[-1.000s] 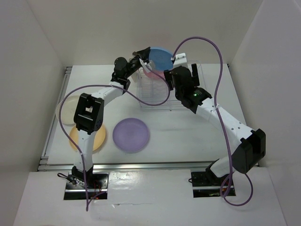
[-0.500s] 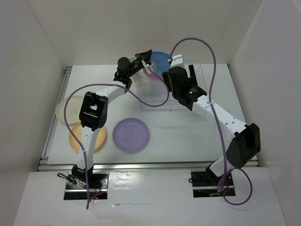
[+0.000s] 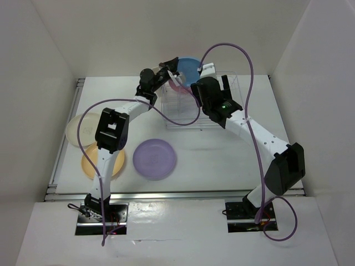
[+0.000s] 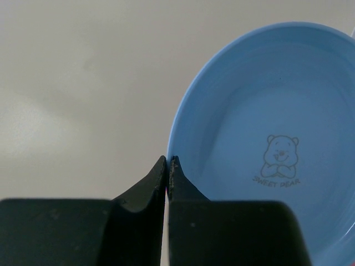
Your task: Load the plates into the dish rack
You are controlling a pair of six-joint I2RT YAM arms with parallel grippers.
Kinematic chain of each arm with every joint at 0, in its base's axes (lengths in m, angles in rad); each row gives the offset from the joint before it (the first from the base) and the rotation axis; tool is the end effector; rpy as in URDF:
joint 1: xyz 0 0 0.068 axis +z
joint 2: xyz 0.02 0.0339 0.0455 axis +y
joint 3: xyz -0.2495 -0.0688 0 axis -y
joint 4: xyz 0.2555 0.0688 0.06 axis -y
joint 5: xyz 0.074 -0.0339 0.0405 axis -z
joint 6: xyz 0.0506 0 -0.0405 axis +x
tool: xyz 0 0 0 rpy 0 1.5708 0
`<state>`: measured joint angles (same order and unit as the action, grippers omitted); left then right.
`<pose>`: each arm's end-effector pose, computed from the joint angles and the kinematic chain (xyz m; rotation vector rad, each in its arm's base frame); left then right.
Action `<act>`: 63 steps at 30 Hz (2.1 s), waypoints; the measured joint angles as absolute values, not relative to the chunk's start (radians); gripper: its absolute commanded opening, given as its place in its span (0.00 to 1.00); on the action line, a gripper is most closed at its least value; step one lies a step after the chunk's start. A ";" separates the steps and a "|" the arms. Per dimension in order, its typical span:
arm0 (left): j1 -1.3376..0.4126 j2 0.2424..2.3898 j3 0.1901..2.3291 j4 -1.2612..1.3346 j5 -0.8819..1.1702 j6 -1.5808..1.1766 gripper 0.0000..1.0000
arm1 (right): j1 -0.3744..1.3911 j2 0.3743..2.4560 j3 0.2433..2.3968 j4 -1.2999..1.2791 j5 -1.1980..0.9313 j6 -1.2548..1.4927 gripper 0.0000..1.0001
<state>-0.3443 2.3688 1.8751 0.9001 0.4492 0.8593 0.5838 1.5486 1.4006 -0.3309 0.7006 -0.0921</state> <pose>0.5215 -0.2103 0.2667 0.9732 0.7170 0.1895 0.3317 0.1800 0.3327 -0.2326 1.9370 -0.3933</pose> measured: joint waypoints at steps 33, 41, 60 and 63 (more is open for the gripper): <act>-0.382 2.391 1.868 0.931 0.281 0.884 0.00 | 0.562 1.560 1.407 -0.334 0.693 -0.087 1.00; -0.389 2.403 1.803 0.918 0.248 0.884 0.00 | 0.553 1.570 1.407 -0.334 0.691 -0.087 1.00; -0.385 2.328 1.631 0.841 0.177 0.882 0.81 | 0.553 1.578 1.407 -0.350 0.645 -0.087 1.00; -0.385 2.253 1.574 0.839 0.105 0.878 0.91 | 0.553 1.578 1.407 -0.336 0.642 -0.091 1.00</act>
